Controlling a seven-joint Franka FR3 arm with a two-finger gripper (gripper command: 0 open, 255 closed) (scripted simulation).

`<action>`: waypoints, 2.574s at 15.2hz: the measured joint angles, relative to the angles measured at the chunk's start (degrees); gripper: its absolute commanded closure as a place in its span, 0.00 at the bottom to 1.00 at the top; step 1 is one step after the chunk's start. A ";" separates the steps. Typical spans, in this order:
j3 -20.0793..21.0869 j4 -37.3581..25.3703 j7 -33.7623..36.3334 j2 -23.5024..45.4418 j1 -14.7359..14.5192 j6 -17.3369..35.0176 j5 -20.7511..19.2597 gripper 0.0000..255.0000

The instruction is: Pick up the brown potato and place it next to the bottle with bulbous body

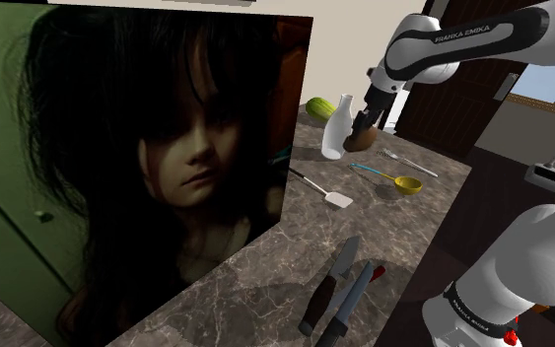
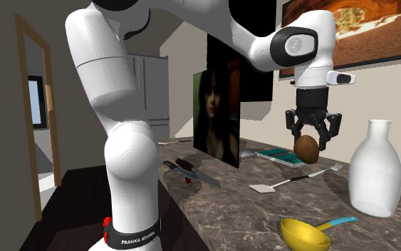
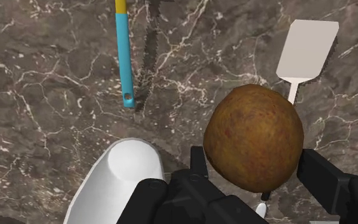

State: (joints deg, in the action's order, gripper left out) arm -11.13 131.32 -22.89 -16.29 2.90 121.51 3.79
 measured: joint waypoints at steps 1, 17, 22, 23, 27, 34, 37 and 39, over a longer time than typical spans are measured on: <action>-0.02 0.66 -0.09 0.15 -0.01 0.79 0.06 1.00; -0.74 8.05 -2.59 5.71 -0.54 13.55 2.19 1.00; -1.05 9.88 -3.89 8.11 -0.77 17.65 3.38 1.00; -1.09 10.02 -4.19 8.81 -0.86 18.55 3.74 1.00; -1.13 10.52 -4.77 9.82 -1.04 20.41 4.43 1.00; -1.15 10.76 -4.89 10.16 -1.03 20.62 4.52 0.00; -1.16 10.78 -4.89 10.22 -1.03 20.62 4.52 0.00; -1.10 10.49 -4.48 9.50 -0.96 19.66 4.11 0.00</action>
State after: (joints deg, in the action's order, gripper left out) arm -12.23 141.81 -27.37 -6.79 1.94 141.17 7.90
